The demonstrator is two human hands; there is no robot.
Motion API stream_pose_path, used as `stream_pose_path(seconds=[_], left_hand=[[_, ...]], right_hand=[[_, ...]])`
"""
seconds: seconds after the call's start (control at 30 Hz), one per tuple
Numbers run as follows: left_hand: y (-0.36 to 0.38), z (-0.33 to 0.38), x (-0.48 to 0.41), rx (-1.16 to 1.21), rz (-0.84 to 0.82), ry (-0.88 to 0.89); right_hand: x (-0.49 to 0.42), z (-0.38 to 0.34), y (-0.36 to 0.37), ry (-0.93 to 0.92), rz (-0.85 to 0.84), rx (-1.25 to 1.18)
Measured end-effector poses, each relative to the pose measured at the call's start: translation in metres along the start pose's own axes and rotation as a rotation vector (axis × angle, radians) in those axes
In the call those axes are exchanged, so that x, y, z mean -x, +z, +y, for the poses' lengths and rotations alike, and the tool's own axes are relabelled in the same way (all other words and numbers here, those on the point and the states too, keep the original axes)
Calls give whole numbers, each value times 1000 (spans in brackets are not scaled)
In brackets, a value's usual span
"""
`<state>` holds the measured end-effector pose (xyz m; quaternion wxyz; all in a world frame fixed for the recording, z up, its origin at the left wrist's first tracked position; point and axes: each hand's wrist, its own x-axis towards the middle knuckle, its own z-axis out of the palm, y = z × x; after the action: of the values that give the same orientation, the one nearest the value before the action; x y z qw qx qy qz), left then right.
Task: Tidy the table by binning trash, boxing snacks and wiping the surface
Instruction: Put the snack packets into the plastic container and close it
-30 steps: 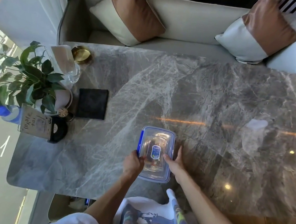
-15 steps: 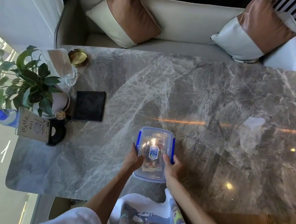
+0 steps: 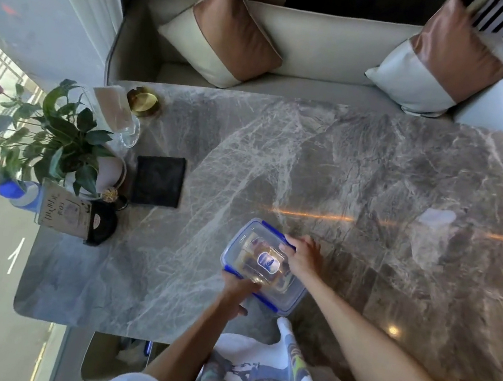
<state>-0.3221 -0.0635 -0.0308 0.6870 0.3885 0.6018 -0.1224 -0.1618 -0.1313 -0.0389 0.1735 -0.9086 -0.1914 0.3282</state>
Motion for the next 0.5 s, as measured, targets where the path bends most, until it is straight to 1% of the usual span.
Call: stream_pose_path(seconds=[0.07,0.1,0.13,0.17,0.2,0.23,0.3,0.33,0.4,0.43,0.5], left_hand=[[-7,5,-3,-13,106,104],[-12,12,-4,-41,169,148],[-19,18,-7,-77,215,188],[-25,25,-11,-107,225,231],[-30,31,-15,-132,195,273],[-34,37,-17,-160,138,305],[-34,49,-15,-249,79,303],[-33,52,-14,-281,94,287],[-29,52,-13,-315,107,225],[-27,51,-13,-317,87,199],[-24,45,-13,-295,32,167]], right_hand=[[-3,2,-5,-48,-1,57],[0,4,-6,-34,32,20],[4,8,-7,27,72,-72],[10,12,-6,122,94,-192],[17,19,-2,228,73,-320],[26,25,2,326,10,-456],[41,36,10,429,-119,-704],[45,40,10,424,-115,-763],[44,47,4,355,-22,-793],[40,48,-2,315,11,-794],[31,48,-14,232,20,-792]])
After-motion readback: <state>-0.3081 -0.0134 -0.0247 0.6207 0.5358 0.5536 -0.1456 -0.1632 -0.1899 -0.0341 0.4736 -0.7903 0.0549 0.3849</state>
